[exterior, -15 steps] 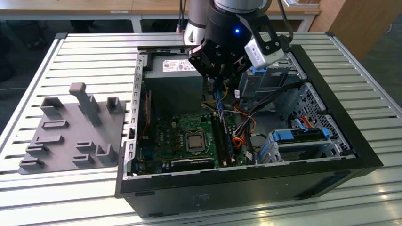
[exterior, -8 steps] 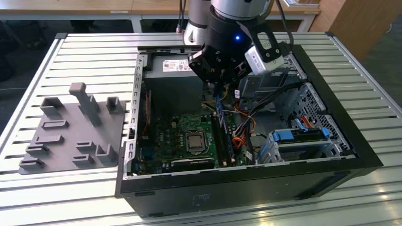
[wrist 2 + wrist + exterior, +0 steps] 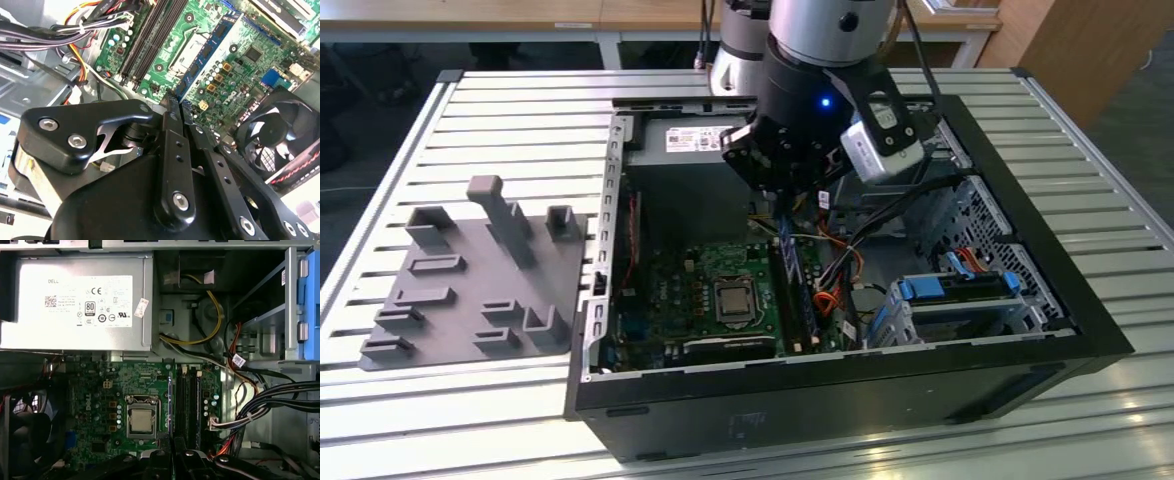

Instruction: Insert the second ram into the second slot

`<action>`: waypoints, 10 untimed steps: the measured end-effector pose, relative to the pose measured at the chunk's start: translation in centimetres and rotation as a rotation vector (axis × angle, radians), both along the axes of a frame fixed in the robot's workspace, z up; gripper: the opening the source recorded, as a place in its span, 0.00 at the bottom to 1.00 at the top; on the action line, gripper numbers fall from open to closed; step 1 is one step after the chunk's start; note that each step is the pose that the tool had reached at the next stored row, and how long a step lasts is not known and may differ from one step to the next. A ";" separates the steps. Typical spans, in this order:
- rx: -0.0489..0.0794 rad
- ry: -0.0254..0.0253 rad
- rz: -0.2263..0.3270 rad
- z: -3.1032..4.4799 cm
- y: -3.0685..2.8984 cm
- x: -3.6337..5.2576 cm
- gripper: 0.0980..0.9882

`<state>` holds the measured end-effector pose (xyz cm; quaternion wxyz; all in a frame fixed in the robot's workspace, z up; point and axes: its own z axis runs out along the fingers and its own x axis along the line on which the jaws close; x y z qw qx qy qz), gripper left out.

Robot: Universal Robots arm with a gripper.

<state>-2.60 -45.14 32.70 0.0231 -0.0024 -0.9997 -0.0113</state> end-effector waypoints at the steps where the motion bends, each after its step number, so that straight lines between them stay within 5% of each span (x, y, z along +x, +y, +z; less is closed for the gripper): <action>1: 0.001 0.0001 0.000 -0.18 -0.07 0.01 0.04; 10: 0.001 0.0002 0.000 -1.80 -0.21 0.86 0.04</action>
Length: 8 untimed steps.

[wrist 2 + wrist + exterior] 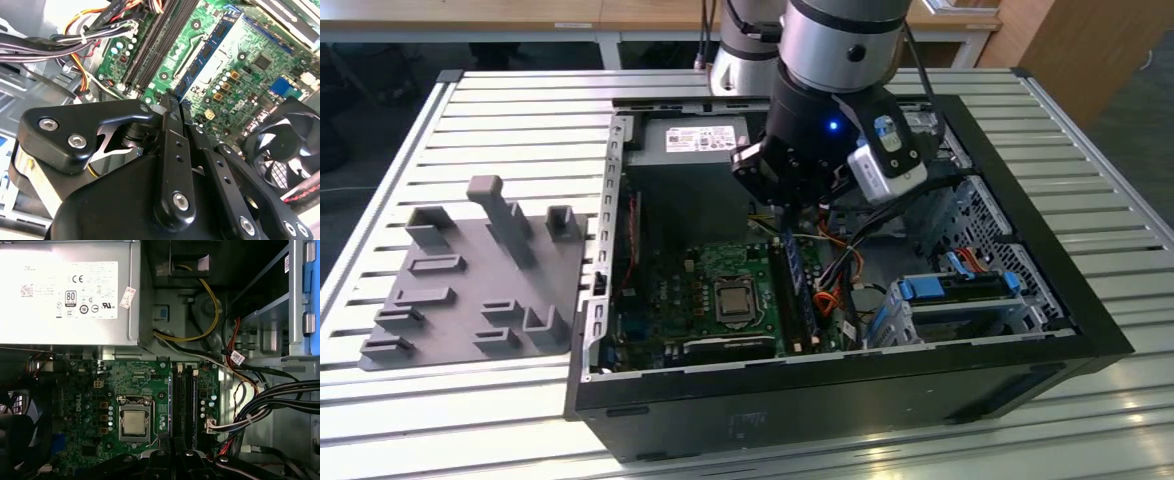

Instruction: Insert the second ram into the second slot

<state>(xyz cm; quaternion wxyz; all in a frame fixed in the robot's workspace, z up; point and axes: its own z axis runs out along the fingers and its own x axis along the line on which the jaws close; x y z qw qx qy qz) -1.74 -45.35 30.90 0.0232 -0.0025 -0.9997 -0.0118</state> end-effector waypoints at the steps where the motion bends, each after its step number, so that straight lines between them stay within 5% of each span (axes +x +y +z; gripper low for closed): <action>1: 0.000 0.0000 0.000 -0.18 0.00 0.09 0.04; 8: 0.000 -0.0001 -0.006 -1.22 0.00 0.29 0.04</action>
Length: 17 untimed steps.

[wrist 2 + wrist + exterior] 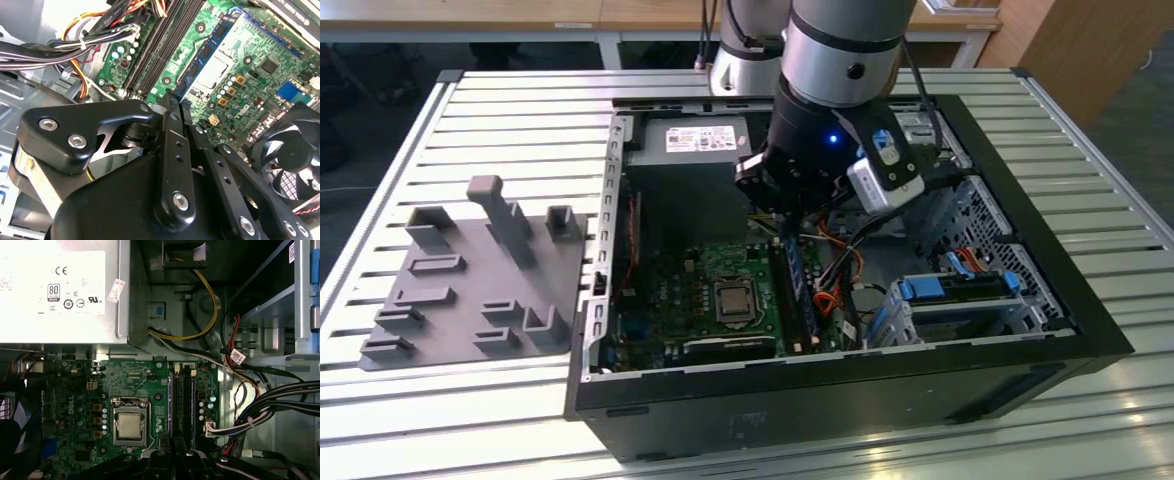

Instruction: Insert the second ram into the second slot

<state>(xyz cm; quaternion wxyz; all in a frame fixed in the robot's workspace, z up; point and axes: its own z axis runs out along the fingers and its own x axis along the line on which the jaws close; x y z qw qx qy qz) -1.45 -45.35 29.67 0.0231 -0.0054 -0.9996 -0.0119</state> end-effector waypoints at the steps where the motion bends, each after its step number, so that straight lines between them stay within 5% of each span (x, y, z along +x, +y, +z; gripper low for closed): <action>1: 0.000 0.0001 0.000 0.00 0.00 0.00 0.04; 8: 0.000 0.0000 0.000 -0.16 0.00 0.24 0.04; 17: 0.000 0.0000 -0.004 -1.77 0.00 0.52 0.04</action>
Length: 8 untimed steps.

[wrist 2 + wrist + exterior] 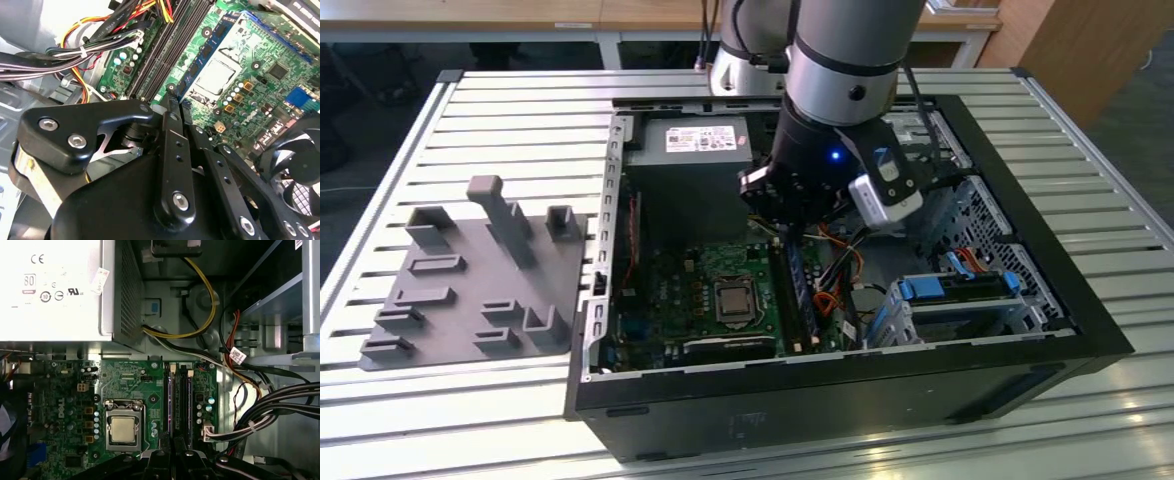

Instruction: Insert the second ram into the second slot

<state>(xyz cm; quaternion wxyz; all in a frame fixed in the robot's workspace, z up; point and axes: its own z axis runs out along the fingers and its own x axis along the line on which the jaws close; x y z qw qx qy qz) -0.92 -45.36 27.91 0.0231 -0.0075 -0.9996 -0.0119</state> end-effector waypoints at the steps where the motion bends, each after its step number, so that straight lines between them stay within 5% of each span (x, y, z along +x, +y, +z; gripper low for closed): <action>1: 0.000 0.0000 0.000 -0.18 0.00 0.00 0.04; 8: 0.000 0.0001 0.000 -1.21 -0.07 0.02 0.04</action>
